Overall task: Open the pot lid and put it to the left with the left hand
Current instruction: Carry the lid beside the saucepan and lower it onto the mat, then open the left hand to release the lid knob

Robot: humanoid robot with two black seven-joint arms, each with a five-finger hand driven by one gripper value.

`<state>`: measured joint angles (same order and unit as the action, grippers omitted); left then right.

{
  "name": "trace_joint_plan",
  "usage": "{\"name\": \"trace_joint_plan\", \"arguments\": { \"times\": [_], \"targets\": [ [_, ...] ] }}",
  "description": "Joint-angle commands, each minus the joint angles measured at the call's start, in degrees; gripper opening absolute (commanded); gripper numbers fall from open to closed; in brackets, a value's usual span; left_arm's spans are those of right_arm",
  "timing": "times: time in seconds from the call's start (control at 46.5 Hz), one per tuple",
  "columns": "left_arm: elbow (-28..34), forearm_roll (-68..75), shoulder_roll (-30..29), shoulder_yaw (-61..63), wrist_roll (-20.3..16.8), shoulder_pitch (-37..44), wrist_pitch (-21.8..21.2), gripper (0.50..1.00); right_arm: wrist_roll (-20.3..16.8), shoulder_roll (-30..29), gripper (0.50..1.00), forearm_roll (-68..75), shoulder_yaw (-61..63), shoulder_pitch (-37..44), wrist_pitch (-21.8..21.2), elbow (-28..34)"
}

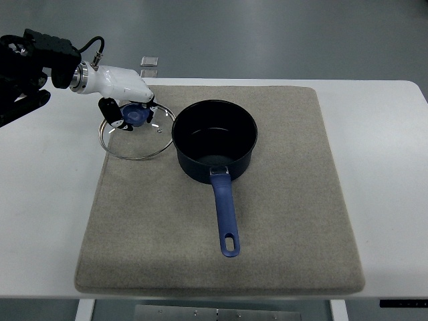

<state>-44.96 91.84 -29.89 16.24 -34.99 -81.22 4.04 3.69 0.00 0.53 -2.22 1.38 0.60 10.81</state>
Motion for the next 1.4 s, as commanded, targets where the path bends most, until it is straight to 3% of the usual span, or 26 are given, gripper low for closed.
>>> {"name": "trace_joint_plan", "arguments": {
  "times": [0.0, 1.054, 1.097, 1.141, 1.162, 1.248, 1.377],
  "targets": [
    [0.05, 0.09, 0.01, 0.11, -0.01, 0.80, 0.00, 0.500, 0.00, 0.00, 0.917, 0.00, 0.03, 0.02, 0.01, 0.00],
    [1.36, -0.35, 2.03, -0.77, -0.01, 3.79, -3.69, 0.500, 0.00, 0.00, 0.917, 0.00, -0.06, -0.06, 0.01, 0.00],
    [1.28, -0.78, 2.03, -0.77, -0.01, 3.79, -3.43, 0.537, 0.00, 0.00, 0.917, 0.00, -0.06, 0.02, 0.01, 0.00],
    [1.36, -1.14, 2.03, -0.86, -0.01, 3.96, -3.42, 0.661, 0.00, 0.00, 0.917, 0.00, 0.03, 0.02, 0.01, 0.00],
    [1.36, -1.31, 2.03, -0.86, -0.01, 3.96, -3.42, 0.692, 0.00, 0.00, 0.917, 0.00, 0.03, 0.02, 0.01, 0.00],
    [1.28, -2.28, 2.03, -0.86, -0.01, 3.96, -3.25, 0.754, 0.00, 0.00, 0.917, 0.00, 0.03, 0.02, 0.01, 0.00],
    [1.28, -2.81, 1.94, -0.77, -0.01, 3.96, -3.25, 0.793, 0.00, 0.00, 0.917, 0.00, -0.06, 0.02, 0.01, 0.00]
  ]
}}
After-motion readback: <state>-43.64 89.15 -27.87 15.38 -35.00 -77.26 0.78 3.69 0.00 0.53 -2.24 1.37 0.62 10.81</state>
